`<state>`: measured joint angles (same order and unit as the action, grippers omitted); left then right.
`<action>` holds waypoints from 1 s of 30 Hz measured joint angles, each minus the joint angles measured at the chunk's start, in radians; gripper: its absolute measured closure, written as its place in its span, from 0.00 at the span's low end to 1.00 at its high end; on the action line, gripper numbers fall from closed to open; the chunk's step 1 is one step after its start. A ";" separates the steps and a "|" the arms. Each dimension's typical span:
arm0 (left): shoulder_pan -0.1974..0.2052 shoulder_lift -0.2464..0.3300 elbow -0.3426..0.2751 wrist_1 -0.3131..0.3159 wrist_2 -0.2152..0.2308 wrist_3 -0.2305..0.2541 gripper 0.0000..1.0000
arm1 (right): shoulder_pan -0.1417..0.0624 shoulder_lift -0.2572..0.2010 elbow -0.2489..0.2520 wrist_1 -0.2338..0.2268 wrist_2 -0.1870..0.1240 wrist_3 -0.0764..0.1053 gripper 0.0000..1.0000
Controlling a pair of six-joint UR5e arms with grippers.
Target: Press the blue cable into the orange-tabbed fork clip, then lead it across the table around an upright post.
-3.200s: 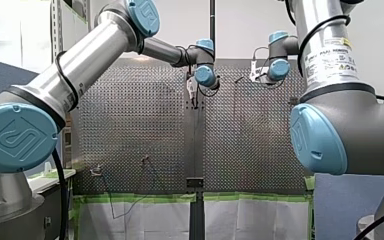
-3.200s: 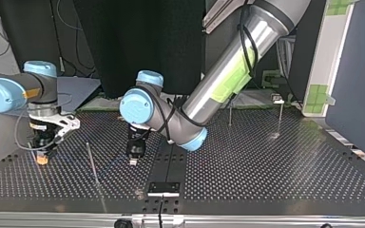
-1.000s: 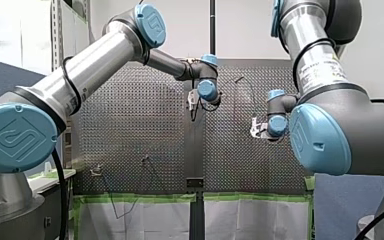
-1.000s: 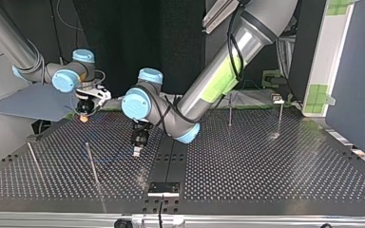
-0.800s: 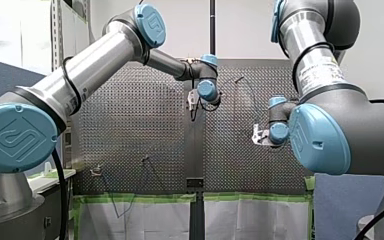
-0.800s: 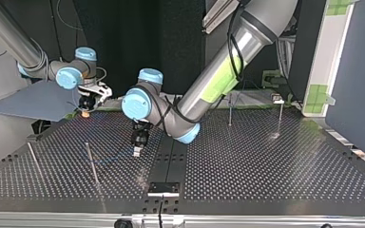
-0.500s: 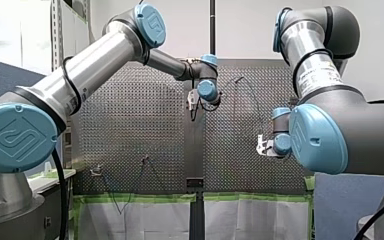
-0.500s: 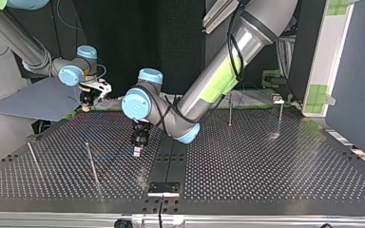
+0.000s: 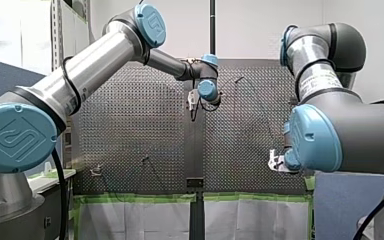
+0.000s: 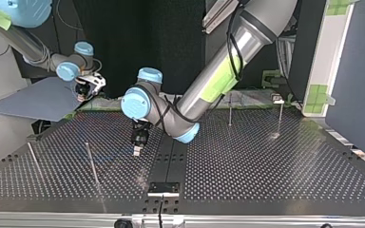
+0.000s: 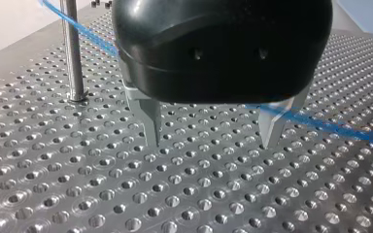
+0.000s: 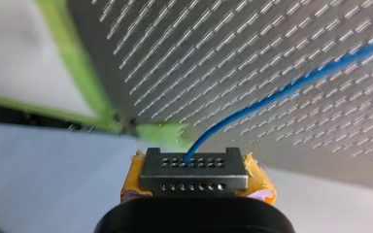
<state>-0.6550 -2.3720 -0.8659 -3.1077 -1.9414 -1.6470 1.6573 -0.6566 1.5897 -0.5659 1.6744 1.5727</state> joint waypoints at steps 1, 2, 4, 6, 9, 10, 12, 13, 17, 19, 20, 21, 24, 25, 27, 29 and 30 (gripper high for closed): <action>0.000 0.000 0.000 0.000 0.000 -0.001 0.00 | -0.007 0.009 0.000 -0.003 0.001 0.003 1.00; -0.001 0.000 0.000 0.000 0.000 -0.001 0.00 | -0.012 0.017 0.000 -0.007 0.001 0.007 1.00; -0.002 0.000 0.000 -0.001 0.001 -0.006 0.00 | -0.019 0.031 0.000 -0.022 0.003 0.016 1.00; -0.003 0.000 0.000 -0.002 0.001 -0.009 0.00 | -0.023 0.041 0.000 -0.036 0.003 0.024 1.00; -0.004 0.000 0.000 -0.003 0.002 -0.011 0.00 | -0.027 0.054 0.000 -0.057 0.003 0.035 1.00; -0.004 0.000 0.000 -0.003 0.002 -0.012 0.00 | -0.028 0.058 0.000 -0.063 0.003 0.039 1.00; -0.005 0.000 0.000 -0.004 0.003 -0.014 0.00 | -0.030 0.068 -0.001 -0.077 0.003 0.046 1.00; -0.006 0.000 0.000 -0.005 0.003 -0.017 0.00 | -0.031 0.073 -0.001 -0.085 0.003 0.048 1.00; -0.009 0.000 0.000 -0.010 0.002 -0.022 0.00 | -0.033 0.103 -0.002 -0.121 0.002 0.054 1.00; -0.010 0.000 0.000 -0.015 0.003 -0.024 0.00 | -0.035 0.122 -0.007 -0.140 0.001 0.055 1.00; -0.011 0.000 0.000 -0.017 0.002 -0.026 0.00 | -0.036 0.130 -0.010 -0.145 0.001 0.055 1.00; -0.011 0.000 0.000 -0.019 0.002 -0.028 0.00 | -0.038 0.138 -0.014 -0.149 0.001 0.055 1.00; -0.012 0.000 0.000 -0.025 0.001 -0.035 0.00 | -0.040 0.147 -0.019 -0.153 0.001 0.055 1.00; -0.013 0.000 0.000 -0.029 0.001 -0.036 0.00 | -0.041 0.148 -0.020 -0.153 0.001 0.055 1.00; -0.014 0.000 0.000 -0.035 -0.001 -0.042 0.00 | -0.042 0.150 -0.022 -0.154 0.001 0.055 1.00; -0.016 0.000 0.000 -0.041 -0.006 -0.053 0.00 | -0.045 0.150 -0.027 -0.155 0.001 0.054 1.00; -0.017 0.000 0.000 -0.044 -0.008 -0.058 0.00 | -0.047 0.150 -0.031 -0.156 0.001 0.053 1.00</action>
<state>-0.6721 -2.3720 -0.8662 -3.1518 -1.9497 -1.7053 1.6099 -0.5061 1.5588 -0.7216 1.6755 1.6252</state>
